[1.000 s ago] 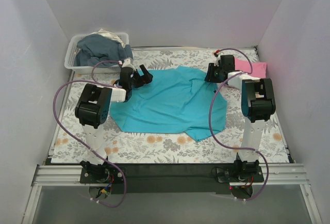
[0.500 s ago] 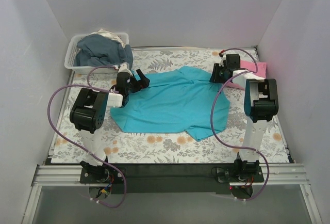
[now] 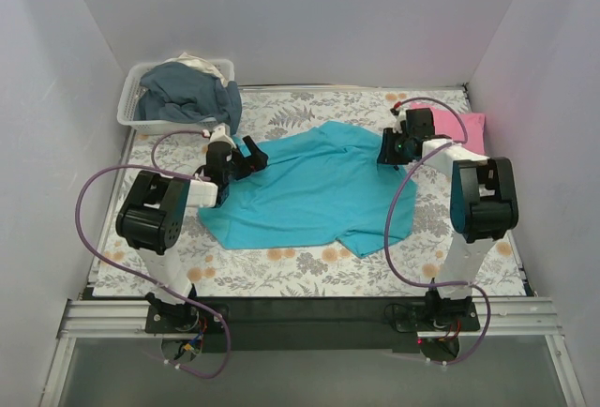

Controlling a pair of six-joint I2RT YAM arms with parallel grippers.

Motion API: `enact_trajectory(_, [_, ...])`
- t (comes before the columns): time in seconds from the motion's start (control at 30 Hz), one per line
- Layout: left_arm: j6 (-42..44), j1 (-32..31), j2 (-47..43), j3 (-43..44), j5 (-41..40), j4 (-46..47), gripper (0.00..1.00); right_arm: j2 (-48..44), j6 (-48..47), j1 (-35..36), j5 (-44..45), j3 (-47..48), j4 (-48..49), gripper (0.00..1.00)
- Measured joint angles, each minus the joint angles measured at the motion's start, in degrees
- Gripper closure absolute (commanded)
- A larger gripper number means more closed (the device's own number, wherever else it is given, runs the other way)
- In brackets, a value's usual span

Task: Fold and stack the t-shirts
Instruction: Flatten the tshirt out

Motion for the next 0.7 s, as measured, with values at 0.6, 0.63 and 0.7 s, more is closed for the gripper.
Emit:
enact_trajectory(0.6, [0.0, 0.0, -1.1, 0.4, -0.1, -3.0, 0.04, 24.7, 0.6, 7.3, -12.5, 40.2, 1.5, 0.73])
enact_trajectory(0.63, [0.0, 0.0, -1.1, 0.5, -0.1, -3.1, 0.04, 26.4, 0.8, 7.6, -13.3, 41.3, 1.2, 0.74])
enact_trajectory(0.7, [0.0, 0.0, -1.3, 0.5, -0.1, -3.3, 0.04, 29.0, 1.1, 8.1, -14.7, 42.7, 0.7, 0.74])
